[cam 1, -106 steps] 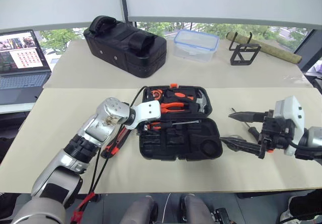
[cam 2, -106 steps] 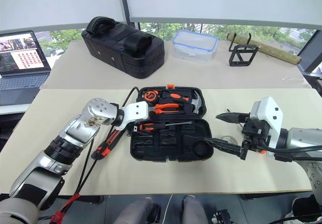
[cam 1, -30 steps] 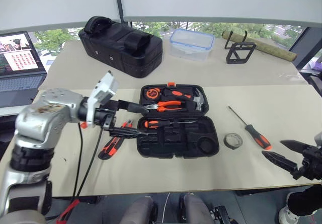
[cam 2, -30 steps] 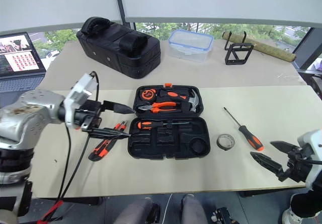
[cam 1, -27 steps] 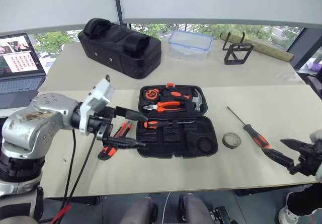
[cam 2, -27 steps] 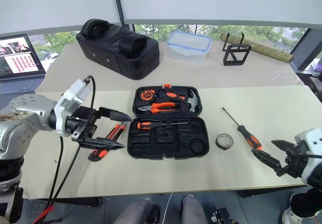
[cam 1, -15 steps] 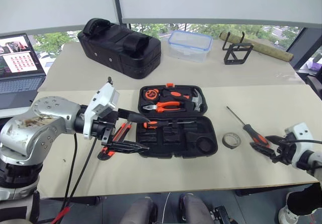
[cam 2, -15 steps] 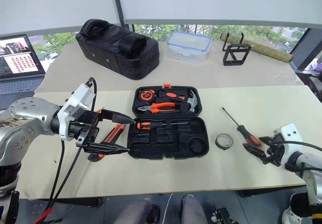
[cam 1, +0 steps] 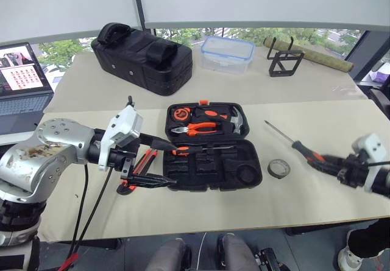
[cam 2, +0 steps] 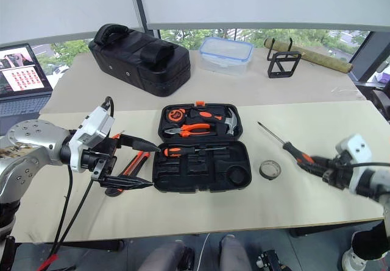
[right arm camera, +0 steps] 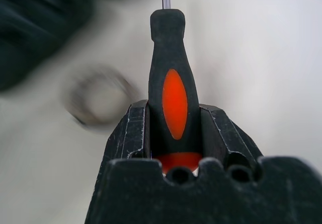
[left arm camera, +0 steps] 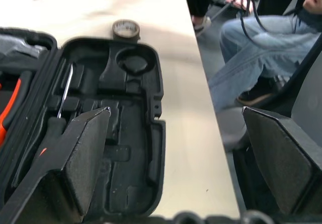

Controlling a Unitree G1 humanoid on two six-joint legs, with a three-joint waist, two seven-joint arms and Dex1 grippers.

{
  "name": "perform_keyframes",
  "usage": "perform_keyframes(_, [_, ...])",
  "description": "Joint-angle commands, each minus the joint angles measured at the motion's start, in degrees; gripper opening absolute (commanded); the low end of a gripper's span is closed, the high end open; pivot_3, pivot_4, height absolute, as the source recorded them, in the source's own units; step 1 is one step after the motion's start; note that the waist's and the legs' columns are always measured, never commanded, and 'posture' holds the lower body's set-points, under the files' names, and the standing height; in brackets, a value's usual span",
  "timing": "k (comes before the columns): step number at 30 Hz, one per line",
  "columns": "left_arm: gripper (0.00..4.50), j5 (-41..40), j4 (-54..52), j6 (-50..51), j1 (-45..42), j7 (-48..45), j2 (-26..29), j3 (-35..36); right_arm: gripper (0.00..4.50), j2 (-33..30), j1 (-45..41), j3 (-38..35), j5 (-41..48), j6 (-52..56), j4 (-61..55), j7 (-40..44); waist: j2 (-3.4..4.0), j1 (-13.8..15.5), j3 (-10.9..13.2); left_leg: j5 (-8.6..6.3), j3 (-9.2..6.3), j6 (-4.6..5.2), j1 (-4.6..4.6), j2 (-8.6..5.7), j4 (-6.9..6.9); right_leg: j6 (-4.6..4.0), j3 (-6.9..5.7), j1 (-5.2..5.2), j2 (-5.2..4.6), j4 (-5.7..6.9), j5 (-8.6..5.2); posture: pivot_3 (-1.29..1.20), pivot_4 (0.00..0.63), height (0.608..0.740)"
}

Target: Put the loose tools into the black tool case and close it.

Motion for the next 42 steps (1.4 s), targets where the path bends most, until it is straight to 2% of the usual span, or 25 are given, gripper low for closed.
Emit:
perform_keyframes(1, [4.50,1.4,0.7,-2.4,-1.2,-0.5,0.1,-1.1,1.01,0.6,-6.7,8.2,-0.3,-2.1,-5.0,5.5,-0.04,0.0,0.0,0.00,-0.04,0.01,-0.02,0.01,0.00,-0.01,-0.03,0.00,0.00,-0.01,-0.01,0.00,0.150,0.722])
perform_keyframes(6, [4.50,3.9,2.4,-5.1,-1.7,-0.5,-0.4,-3.2,1.01,6.3,-18.0,21.7,-10.7,-8.5,0.1,5.9,-0.13,0.7,0.1,-0.01,-0.06,0.04,-0.11,-0.08,0.05,0.00,-0.13,-0.04,-0.10,-0.08,0.00,0.00,0.150,0.722])
perform_keyframes(9, [4.50,4.8,2.7,-6.0,-1.6,-0.2,-0.5,-3.7,1.01,8.6,-21.5,26.0,-15.3,-14.0,4.7,6.7,-0.17,1.0,0.1,-0.01,-0.05,0.05,-0.17,-0.16,0.10,0.01,-0.19,-0.11,-0.19,-0.05,0.00,0.00,0.150,0.722])
perform_keyframes(17, [4.50,5.5,2.6,-6.5,-1.0,0.4,-0.4,-3.1,1.01,9.9,-23.4,29.0,-20.6,-23.3,11.9,8.2,-0.18,0.9,0.1,0.15,-0.10,0.34,-0.22,-0.14,0.08,0.00,-0.47,-0.21,-0.11,-0.06,0.00,0.00,0.150,0.722])
perform_keyframes(24, [4.50,5.5,2.2,-6.3,-0.9,1.1,-0.7,-3.0,1.01,11.6,-24.1,28.5,-20.3,-22.1,12.5,7.9,-0.18,0.8,0.1,0.16,-0.10,0.32,-0.22,-0.11,0.07,-0.03,-0.42,-0.26,-0.10,-0.01,-0.02,0.00,0.150,0.722])
perform_keyframes(25, [4.50,5.6,2.3,-6.3,-1.1,1.2,-0.9,-3.2,1.51,12.1,-24.3,28.1,-19.7,-21.3,11.9,7.6,-0.18,0.8,0.1,0.16,-0.10,0.32,-0.22,-0.11,0.07,-0.03,-0.42,-0.26,-0.10,0.00,-0.02,0.00,0.150,0.722])
perform_keyframes(34, [4.50,6.5,4.0,-6.6,-3.0,1.4,-1.9,-3.9,4.48,14.6,-26.0,25.0,-16.1,-14.8,8.2,4.8,-0.18,0.9,0.1,0.16,-0.10,0.32,-0.28,-0.12,0.08,-0.03,-0.42,-0.33,-0.10,0.02,-0.02,0.00,0.150,0.722])
perform_keyframes(36, [4.50,6.6,4.2,-6.7,-3.2,1.5,-2.0,-4.0,4.48,15.3,-26.2,24.3,-14.8,-12.1,7.6,4.1,-0.18,0.9,0.1,0.16,-0.10,0.32,-0.28,-0.12,0.08,-0.03,-0.43,-0.32,-0.10,0.02,-0.02,0.00,0.150,0.722])
perform_keyframes(42, [4.50,7.5,5.1,-7.5,-3.4,1.5,-2.6,-4.3,2.55,17.2,-26.2,25.3,-13.8,-9.2,5.6,4.0,-0.18,0.8,0.1,0.18,-0.09,0.33,-0.46,-0.12,0.10,-0.03,-0.41,-0.56,-0.10,0.08,-0.02,0.00,0.150,0.722])
